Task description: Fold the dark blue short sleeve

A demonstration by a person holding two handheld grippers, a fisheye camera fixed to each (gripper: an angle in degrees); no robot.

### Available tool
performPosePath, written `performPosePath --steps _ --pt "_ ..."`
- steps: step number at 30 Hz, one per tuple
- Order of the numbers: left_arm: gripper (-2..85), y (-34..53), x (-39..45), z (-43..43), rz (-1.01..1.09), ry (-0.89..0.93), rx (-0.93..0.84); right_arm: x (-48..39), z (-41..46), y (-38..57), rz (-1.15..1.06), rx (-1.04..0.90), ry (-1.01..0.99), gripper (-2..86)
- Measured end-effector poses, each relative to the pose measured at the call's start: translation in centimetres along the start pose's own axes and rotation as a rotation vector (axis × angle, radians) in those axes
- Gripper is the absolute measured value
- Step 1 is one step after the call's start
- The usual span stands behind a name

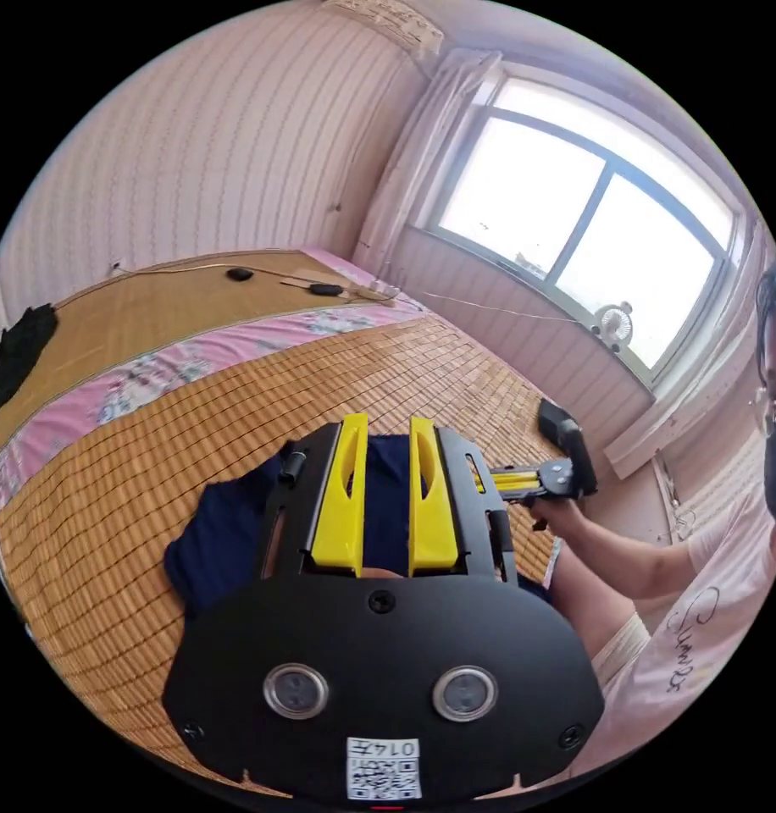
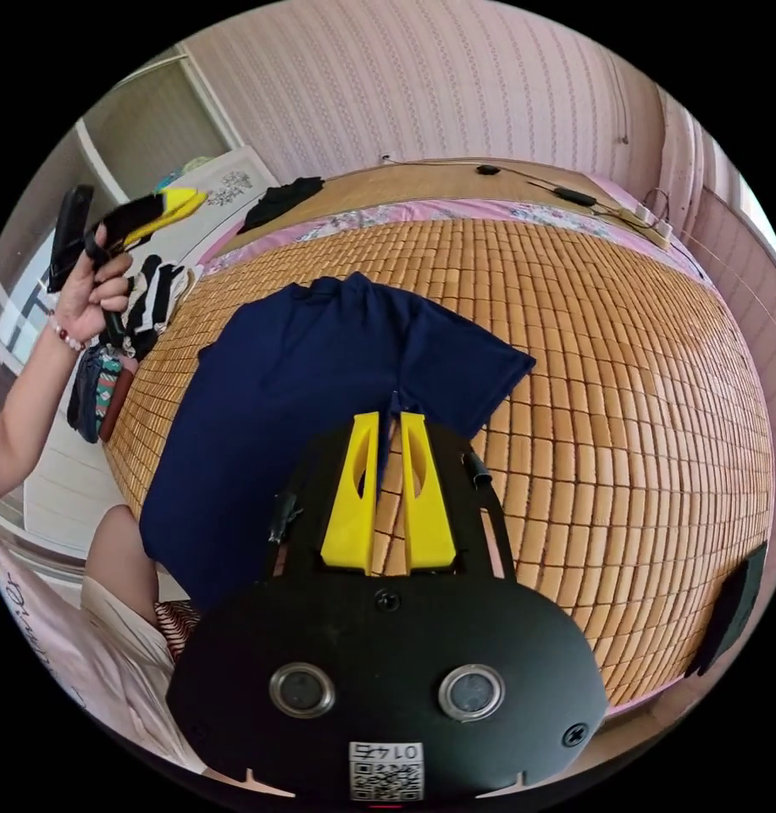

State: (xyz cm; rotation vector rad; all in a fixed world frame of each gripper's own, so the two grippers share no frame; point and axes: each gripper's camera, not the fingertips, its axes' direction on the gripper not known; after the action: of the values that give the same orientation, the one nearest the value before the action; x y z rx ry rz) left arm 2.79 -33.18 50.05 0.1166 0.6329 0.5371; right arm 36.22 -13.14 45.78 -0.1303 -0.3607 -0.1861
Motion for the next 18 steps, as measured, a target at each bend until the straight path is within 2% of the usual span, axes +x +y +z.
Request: performPosePath --steps 2,5,9,11,15,18 --pt "4.7 8.0 -4.3 -4.4 -0.099 -0.181 -0.068 -4.2 1.8 -3.3 -0.1 -0.031 -0.041 5.6" --pt "1.0 16.4 -8.2 -7.6 -0.252 -0.312 -0.108 -11.8 5.3 -8.9 -0.265 -0.085 -0.113 6.2" --pt "0.2 21.3 -11.7 -7.2 -0.409 -0.27 -0.122 -21.6 10.0 -15.5 -0.477 -0.16 -0.1 6.8" --pt "3.1 22.1 -13.3 -5.9 -0.462 -0.238 -0.113 -24.6 12.1 -18.1 -0.525 -0.191 -0.092 6.9" --pt "7.7 21.5 -15.4 -3.7 -0.516 -0.196 -0.09 -28.1 16.1 -23.0 -0.531 -0.249 -0.039 6.9" --pt "6.1 21.6 -16.9 -0.6 -0.505 -0.22 -0.206 -28.4 17.6 -25.1 -0.521 -0.287 -0.019 6.9"
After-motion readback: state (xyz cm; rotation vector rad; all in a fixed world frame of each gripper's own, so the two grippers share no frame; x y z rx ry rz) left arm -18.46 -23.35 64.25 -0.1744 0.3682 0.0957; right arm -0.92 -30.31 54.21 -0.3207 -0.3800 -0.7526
